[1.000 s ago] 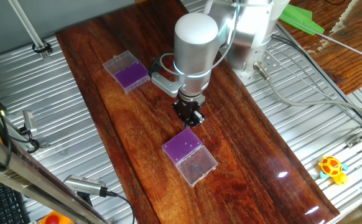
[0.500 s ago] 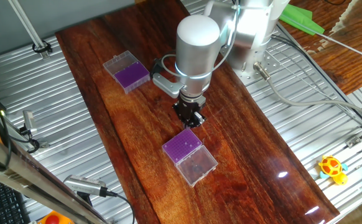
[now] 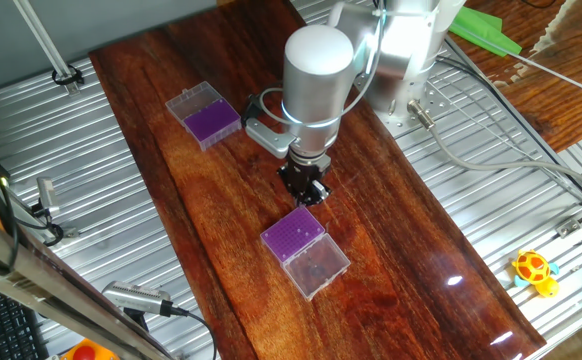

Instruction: Transfer all small pipette tips from one holder to another

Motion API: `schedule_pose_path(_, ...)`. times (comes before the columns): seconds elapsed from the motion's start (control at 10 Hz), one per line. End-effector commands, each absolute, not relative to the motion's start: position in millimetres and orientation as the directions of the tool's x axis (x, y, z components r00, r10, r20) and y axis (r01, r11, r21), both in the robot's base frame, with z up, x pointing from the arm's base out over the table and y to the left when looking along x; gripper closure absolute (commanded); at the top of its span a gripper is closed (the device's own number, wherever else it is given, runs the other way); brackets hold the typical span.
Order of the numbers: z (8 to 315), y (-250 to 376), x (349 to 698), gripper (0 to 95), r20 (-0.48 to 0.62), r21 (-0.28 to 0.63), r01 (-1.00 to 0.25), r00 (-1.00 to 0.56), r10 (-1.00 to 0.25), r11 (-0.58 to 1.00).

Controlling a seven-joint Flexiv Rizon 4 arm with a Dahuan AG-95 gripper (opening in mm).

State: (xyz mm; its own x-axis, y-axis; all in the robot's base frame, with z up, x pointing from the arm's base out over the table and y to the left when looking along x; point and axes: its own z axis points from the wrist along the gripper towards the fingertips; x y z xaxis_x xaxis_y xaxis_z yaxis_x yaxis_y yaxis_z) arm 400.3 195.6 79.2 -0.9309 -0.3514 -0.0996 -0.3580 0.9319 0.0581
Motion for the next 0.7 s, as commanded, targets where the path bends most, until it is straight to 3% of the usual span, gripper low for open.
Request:
schedule_pose_path(0.1,78.3,195.2,400.3,95.0,-0.1,0.057,-0.358,-0.931,-0.351,0.932)
schedule_pose_path(0.7,79.8,195.2,397.6,95.0,-0.099,0.058,-0.36,-0.93,-0.353,0.931)
